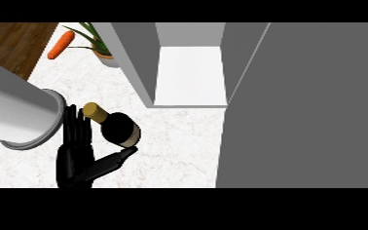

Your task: Pick up the wine, place it into the cabinet and close the cabinet

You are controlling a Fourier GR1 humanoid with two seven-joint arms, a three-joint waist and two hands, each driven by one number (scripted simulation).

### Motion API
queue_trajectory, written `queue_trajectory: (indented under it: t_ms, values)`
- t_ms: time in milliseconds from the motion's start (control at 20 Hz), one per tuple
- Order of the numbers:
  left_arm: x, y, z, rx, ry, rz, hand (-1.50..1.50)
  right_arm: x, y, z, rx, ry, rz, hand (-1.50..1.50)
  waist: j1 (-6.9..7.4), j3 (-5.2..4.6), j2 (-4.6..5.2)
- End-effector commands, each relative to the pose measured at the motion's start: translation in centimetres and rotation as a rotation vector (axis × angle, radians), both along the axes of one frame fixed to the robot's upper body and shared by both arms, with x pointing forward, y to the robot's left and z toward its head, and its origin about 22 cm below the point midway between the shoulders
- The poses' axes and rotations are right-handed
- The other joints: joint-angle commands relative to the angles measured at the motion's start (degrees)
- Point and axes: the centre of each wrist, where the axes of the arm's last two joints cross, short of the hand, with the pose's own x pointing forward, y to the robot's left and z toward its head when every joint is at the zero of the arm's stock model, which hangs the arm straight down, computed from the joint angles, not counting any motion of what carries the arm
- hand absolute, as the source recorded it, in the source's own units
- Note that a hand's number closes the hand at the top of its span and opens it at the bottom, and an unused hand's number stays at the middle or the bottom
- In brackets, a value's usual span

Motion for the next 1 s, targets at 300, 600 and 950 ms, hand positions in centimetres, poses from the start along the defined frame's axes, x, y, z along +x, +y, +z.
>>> queue_trajectory:
  t_ms: [300, 600, 950]
  values:
    - [1.0, 0.1, -2.4, 0.001, 0.010, 0.003, -1.50, -4.2, -0.7, 1.2, 0.033, -0.063, 0.069, -1.50, -0.28, 0.02, -0.04]
    - [0.3, 0.5, -3.8, -0.012, 0.014, -0.015, -1.50, -3.9, -0.6, 0.7, 0.046, -0.036, 0.060, -1.50, -0.07, 0.03, -0.04]
    - [1.1, 2.2, -6.3, -0.032, 0.043, -0.011, -1.50, -4.1, -0.5, 1.1, 0.046, -0.048, 0.061, -1.50, -0.20, 0.01, -0.03]
